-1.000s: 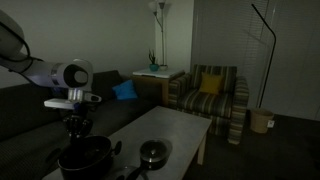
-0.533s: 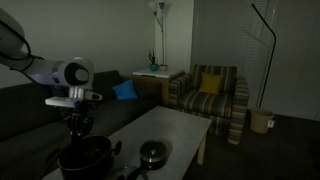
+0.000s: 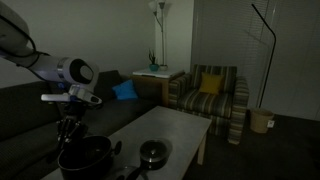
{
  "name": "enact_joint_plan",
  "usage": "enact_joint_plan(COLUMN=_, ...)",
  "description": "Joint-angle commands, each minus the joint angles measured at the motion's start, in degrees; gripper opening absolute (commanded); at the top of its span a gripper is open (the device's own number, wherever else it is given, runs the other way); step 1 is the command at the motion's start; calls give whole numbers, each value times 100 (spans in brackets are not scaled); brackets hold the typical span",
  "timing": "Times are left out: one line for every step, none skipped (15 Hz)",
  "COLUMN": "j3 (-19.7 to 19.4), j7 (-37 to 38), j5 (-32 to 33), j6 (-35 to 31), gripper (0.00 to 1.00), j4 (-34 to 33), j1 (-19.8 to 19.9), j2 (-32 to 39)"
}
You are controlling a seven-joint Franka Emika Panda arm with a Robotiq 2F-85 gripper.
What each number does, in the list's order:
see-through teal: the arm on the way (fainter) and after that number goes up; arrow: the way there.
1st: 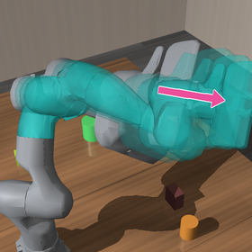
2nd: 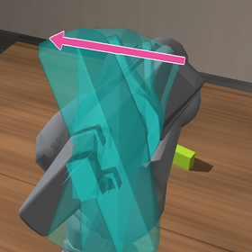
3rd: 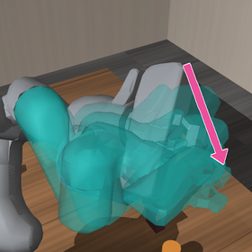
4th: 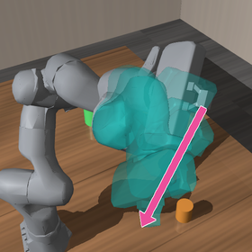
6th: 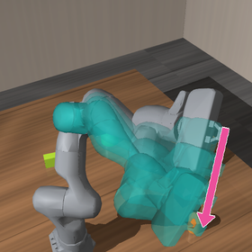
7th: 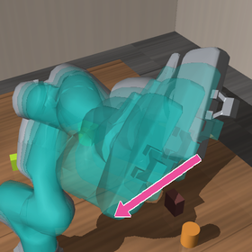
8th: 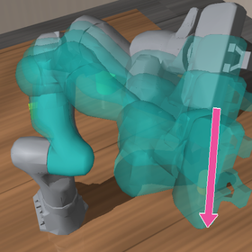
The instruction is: Put the black ladle inside the black pot
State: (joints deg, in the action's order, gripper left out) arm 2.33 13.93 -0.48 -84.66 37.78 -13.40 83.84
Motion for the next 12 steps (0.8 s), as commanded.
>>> enact_joint_plan(j3=37, j7=-88, j5=-104, j6=364, gripper=4, j4=-82, j1=86, j2=0)
enact_joint_plan(j3=49, j7=-138, j5=-104, j6=343, gripper=4, j4=-101, j1=84, j2=0)
enact_joint_plan(j3=54, j7=-181, j5=-98, j6=288, gripper=4, j4=-110, j1=75, j2=0)
enact_joint_plan(j3=63, j7=-242, j5=-88, j6=163, gripper=4, j4=-124, j1=57, j2=0)
enact_joint_plan(j3=90, j7=-333, j5=-96, j6=-74, gripper=4, j4=-130, j1=54, j2=0)
enact_joint_plan(j3=100, j7=-393, j5=-89, j6=-285, gripper=4, j4=-137, j1=39, j2=-1)
enact_joint_plan(j3=122, j7=-464, j5=-97, j6=-515, gripper=4, j4=-140, j1=33, j2=-3)
enact_joint_plan(j3=135, j7=-554, j5=-86, j6=-762, gripper=4, j4=-171, j1=11, j2=16)
enact_joint_plan(j3=145, j7=-658, j5=-63, j6=-961, gripper=4, j4=-166, j1=-13, j2=16)
enact_joint_plan(j3=147, j7=-745, j5=-38, j6=-1111, gripper=4, j4=-172, j1=-44, j2=22)
enact_joint_plan(j3=150, j7=-834, j5=-22, j6=-1221, gripper=4, j4=-145, j1=-68, j2=16)
enact_joint_plan(j3=155, j7=-922, j5=-13, j6=-1281, gripper=4, j4=-131, j1=-87, j2=14)
